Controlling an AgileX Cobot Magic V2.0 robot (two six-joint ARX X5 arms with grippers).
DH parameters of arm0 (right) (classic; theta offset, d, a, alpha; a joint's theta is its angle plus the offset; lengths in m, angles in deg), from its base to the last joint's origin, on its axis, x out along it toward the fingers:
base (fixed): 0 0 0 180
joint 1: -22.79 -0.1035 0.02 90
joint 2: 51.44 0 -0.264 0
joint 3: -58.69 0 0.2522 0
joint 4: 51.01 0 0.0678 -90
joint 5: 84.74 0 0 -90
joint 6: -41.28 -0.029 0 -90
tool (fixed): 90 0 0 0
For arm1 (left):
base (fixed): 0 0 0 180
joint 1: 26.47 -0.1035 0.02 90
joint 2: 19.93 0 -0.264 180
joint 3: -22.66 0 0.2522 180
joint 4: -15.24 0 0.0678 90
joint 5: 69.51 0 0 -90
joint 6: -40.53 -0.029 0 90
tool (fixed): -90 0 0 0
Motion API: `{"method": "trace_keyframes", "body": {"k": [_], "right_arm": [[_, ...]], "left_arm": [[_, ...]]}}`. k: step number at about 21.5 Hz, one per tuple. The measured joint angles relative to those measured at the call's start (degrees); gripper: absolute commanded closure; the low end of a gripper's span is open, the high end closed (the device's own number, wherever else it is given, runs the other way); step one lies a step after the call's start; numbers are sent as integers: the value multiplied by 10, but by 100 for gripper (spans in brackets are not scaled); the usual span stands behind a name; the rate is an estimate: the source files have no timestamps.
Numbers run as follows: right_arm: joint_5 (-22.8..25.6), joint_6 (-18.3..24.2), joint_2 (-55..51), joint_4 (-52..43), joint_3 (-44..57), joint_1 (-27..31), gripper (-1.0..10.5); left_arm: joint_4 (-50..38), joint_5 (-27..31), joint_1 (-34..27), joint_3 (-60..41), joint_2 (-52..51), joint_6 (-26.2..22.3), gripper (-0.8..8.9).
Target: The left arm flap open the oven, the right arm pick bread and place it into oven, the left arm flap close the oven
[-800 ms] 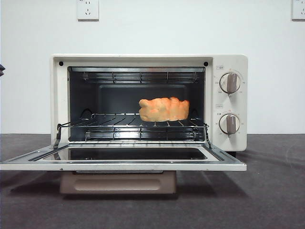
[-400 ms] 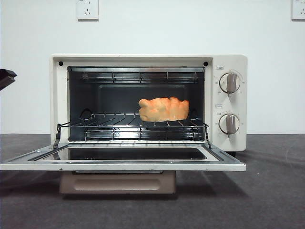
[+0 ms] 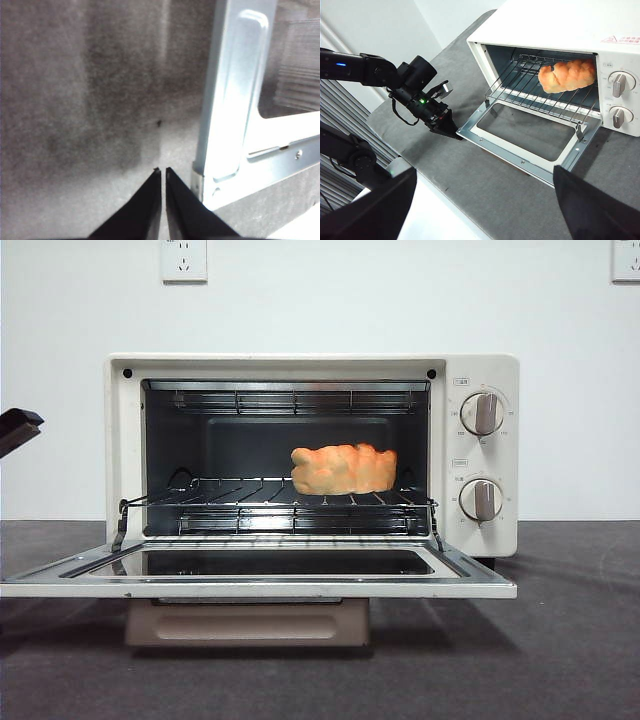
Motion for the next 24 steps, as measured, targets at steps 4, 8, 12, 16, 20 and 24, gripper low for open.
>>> {"method": "trace_keyframes", "body": {"k": [4, 8, 12, 16, 20, 24], "right_arm": [[0, 0, 0, 0, 0, 0, 525], [0, 0, 0, 0, 0, 0, 525], [0, 0, 0, 0, 0, 0, 525], [0, 0, 0, 0, 0, 0, 525], [0, 0, 0, 0, 0, 0, 525], [0, 0, 0, 0, 0, 0, 525]], "left_arm": [[-16, -17, 0, 0, 18, 3, 798], [-27, -32, -2, -1, 30, 9, 798], [-28, -37, -3, -1, 30, 15, 798], [-27, -56, -10, -2, 30, 17, 798], [-29, -88, -22, -3, 30, 20, 798], [-32, -105, -33, -3, 24, 24, 798]]}}
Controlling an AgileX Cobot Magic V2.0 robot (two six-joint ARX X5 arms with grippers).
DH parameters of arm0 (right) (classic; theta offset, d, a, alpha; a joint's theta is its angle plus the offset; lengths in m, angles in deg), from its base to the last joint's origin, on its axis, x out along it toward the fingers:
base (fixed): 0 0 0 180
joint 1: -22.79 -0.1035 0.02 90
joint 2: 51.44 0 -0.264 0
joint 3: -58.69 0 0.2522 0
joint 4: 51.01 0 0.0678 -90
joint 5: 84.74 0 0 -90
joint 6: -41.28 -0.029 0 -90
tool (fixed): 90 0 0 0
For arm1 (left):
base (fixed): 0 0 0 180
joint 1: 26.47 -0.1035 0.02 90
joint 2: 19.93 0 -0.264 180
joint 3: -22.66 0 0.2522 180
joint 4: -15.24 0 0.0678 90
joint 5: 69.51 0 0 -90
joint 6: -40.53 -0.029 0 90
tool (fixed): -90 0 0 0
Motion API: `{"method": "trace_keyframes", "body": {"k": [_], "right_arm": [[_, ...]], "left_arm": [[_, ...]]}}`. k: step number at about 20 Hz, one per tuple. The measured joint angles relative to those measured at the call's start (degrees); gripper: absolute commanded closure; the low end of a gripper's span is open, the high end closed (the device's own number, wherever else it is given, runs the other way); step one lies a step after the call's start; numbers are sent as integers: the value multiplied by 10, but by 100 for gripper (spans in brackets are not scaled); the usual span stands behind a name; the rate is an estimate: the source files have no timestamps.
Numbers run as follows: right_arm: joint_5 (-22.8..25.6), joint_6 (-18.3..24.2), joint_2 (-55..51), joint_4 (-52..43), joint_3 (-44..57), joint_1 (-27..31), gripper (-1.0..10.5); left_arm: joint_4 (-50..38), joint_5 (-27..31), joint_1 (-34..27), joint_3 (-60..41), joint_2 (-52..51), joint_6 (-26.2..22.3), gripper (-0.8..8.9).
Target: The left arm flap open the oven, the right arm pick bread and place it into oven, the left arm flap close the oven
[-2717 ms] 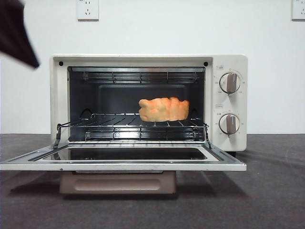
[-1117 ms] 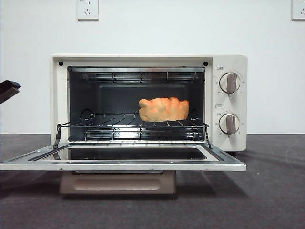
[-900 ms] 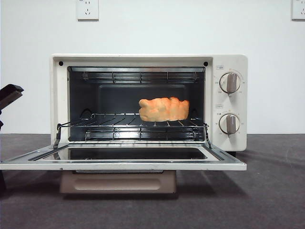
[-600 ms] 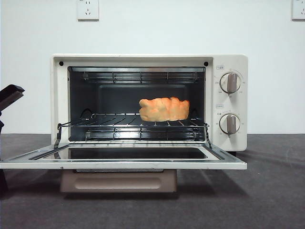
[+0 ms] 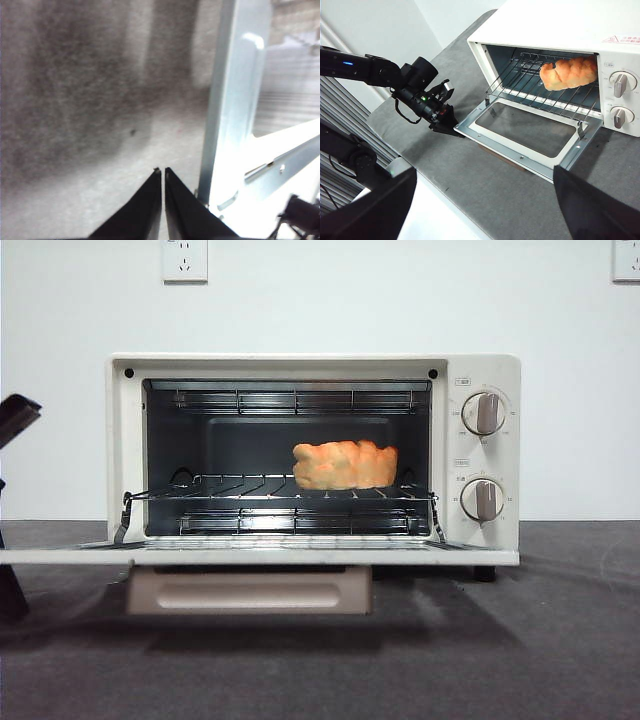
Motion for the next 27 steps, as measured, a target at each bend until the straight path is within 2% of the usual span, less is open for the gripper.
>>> {"method": "trace_keyframes", "body": {"k": [6, 10, 17, 23, 27], "right_arm": [[0, -1, 0, -9, 0, 0, 525], [0, -3, 0, -16, 0, 0, 525], [0, -4, 0, -29, 0, 0, 525], [0, -5, 0, -33, 0, 0, 525], [0, -5, 0, -34, 0, 0, 525]], "left_arm": [[3, -23, -12, 19, -33, 10, 798], [-18, -34, -17, 54, -51, 34, 798], [-143, -42, -16, 103, -68, 111, 798], [-250, -12, -16, 104, -69, 200, 798], [-279, -12, -16, 104, -69, 244, 798]]}}
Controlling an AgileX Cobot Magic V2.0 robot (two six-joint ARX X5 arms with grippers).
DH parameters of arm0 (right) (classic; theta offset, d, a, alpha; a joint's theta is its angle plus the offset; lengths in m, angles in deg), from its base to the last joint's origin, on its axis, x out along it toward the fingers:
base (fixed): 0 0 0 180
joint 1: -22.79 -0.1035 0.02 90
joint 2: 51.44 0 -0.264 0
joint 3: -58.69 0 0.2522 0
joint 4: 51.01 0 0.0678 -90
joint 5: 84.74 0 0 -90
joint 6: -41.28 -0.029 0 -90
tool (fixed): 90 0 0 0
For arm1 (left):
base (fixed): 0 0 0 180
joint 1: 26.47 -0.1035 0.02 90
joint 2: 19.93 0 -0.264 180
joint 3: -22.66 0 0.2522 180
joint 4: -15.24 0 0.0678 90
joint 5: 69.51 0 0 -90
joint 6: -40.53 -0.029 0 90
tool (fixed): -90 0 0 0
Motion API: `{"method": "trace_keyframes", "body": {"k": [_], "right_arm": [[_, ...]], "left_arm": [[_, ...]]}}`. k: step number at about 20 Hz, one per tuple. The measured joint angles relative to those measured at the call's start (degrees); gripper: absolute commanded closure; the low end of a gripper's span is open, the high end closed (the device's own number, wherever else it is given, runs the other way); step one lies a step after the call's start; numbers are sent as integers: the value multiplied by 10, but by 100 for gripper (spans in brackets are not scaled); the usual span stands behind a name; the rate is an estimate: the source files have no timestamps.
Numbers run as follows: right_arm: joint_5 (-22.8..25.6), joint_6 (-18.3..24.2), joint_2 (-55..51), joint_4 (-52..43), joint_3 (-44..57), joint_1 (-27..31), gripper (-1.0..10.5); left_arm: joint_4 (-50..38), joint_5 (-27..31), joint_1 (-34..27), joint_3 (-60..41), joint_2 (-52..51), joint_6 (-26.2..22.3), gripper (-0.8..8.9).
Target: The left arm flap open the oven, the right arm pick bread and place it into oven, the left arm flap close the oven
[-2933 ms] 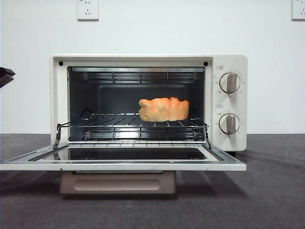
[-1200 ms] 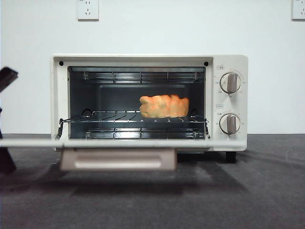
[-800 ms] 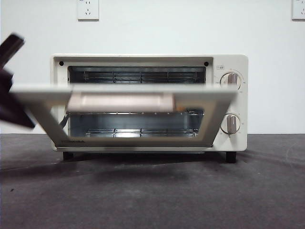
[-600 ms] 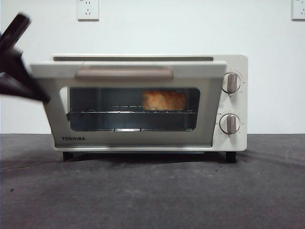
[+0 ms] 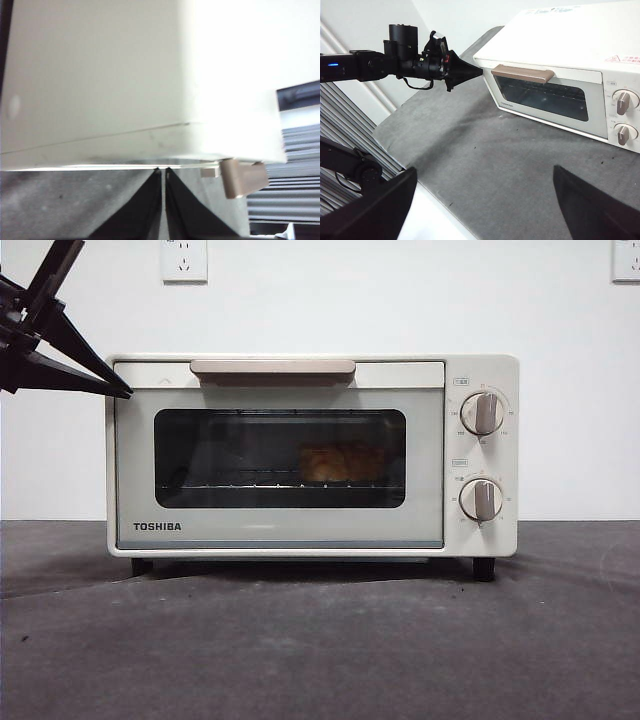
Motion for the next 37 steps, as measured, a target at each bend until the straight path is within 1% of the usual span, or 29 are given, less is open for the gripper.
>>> {"method": "trace_keyframes", "body": {"k": [2, 9, 13, 16, 19, 22, 27, 30, 33, 37], "right_arm": [[1, 0, 0, 0, 0, 0, 525], [41, 5, 0, 0, 0, 0, 525], [44, 12, 0, -3, 0, 0, 525], [44, 23, 0, -21, 0, 0, 525], [44, 36, 0, -44, 0, 0, 525], [44, 50, 0, -52, 0, 0, 525], [44, 78, 0, -52, 0, 0, 525], [44, 87, 0, -52, 0, 0, 525], [44, 93, 0, -52, 0, 0, 525], [44, 95, 0, -52, 0, 0, 525]], "left_arm": [[0, 0, 0, 0, -1, 10, 798], [-1, -3, 0, 0, -49, 21, 798], [3, -5, 0, 0, -100, 18, 798], [25, -7, 0, 0, -151, 0, 798], [60, -7, 0, 0, -210, -45, 798], [100, -3, 0, 0, -275, -108, 798], [191, 47, 6, 0, -392, -227, 798], [246, 78, 6, 0, -456, -290, 798], [291, 96, 6, 2, -497, -328, 798], [325, 101, 6, 3, -507, -344, 797]]}}
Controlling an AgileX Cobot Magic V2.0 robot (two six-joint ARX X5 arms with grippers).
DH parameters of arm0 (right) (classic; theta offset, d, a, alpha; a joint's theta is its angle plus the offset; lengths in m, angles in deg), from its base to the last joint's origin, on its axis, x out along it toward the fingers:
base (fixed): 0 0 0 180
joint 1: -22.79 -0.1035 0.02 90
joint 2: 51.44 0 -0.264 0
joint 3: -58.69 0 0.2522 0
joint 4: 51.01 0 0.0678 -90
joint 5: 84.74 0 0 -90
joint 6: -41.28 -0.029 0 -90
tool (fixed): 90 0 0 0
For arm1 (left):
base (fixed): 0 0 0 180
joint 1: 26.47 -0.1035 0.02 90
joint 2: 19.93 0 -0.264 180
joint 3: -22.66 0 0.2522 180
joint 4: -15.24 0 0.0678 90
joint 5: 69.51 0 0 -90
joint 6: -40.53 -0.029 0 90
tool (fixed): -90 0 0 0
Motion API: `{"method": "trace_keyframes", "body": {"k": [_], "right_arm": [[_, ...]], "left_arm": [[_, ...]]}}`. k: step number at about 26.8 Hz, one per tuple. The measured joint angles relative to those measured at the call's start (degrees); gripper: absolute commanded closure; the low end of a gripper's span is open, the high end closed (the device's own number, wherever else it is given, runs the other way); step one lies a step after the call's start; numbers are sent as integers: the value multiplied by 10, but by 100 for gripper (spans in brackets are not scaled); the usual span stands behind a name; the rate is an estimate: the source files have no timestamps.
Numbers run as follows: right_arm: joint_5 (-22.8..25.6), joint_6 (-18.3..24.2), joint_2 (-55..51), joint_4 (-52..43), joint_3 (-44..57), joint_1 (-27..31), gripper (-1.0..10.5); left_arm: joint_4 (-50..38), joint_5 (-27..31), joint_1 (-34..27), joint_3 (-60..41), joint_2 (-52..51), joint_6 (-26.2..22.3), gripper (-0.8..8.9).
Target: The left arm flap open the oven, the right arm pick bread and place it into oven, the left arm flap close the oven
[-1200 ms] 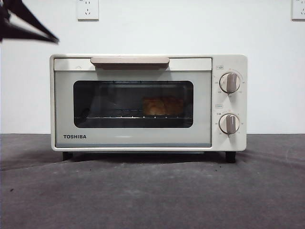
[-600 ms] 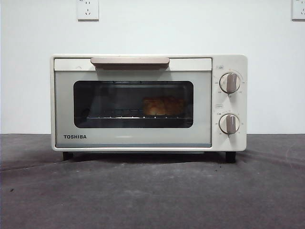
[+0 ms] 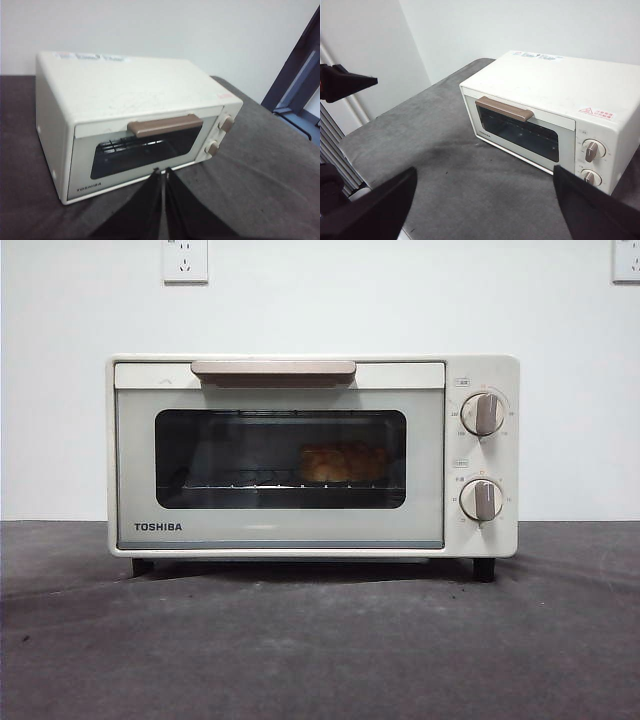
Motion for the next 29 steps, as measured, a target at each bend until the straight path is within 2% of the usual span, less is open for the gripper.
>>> {"method": "trace_keyframes", "body": {"k": [2, 5, 6, 11, 29], "right_arm": [[0, 0, 0, 0, 0, 0, 607], [0, 0, 0, 2, 0, 0, 925], [1, 0, 0, 4, 0, 0, 944], [27, 2, 0, 6, 0, 0, 939], [28, 2, 0, 4, 0, 0, 939]], "left_arm": [[1, 0, 0, 0, 0, -1, 793], [-3, 0, 0, 0, 0, -2, 793], [-3, 0, 0, 0, 0, -2, 793], [-3, 1, 0, 0, 0, -2, 793], [-5, 1, 0, 0, 0, -2, 793]]}}
